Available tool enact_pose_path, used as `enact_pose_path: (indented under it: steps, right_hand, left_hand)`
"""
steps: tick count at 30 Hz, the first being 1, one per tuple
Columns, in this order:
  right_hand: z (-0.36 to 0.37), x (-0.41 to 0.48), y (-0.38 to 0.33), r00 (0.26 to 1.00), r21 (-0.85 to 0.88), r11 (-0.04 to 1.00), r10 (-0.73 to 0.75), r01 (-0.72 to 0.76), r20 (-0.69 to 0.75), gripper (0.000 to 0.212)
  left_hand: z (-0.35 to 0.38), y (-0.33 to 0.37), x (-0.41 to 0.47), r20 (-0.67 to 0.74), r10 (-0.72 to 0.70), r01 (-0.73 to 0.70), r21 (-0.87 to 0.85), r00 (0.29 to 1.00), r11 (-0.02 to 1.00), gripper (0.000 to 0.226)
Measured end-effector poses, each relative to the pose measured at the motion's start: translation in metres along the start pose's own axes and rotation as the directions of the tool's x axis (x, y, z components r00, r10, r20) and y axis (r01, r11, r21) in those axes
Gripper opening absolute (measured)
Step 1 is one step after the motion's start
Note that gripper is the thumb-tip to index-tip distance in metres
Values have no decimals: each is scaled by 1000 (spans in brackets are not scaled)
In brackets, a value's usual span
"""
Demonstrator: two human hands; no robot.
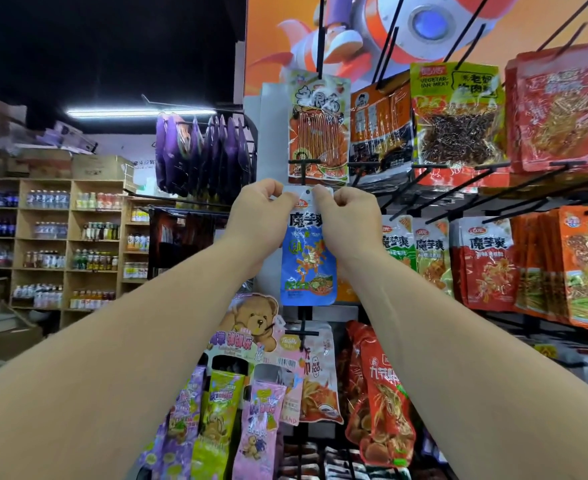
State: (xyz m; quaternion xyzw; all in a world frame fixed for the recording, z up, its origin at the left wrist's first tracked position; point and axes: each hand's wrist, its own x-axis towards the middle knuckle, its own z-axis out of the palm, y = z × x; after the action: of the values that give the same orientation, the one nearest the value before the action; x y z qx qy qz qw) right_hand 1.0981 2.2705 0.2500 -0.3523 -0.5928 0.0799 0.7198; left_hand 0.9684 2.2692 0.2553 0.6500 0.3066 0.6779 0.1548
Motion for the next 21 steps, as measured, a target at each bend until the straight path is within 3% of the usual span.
enact_pose_path:
  steps: [5,12,17,21]
  right_hand:
    - [0,0,-2,1000,-24,1000,-13,13,-11,55]
    - [2,2,-3,1000,-48,999,-11,11,11,56]
    - [3,4,-3,1000,-116,993,1,-1,0,56]
    - [3,5,9,997,-233,972,48,-32,66,53]
  left_hand:
    - [3,-4,6,-59,38,-37,19,998,999,35]
    - [3,-9,10,-88,62,-61,20,994,998,33]
    - [5,-18,12,-126,124,-111,107,984,988,35]
    - [8,-33,13,-116,81,-64,143,990,988,33]
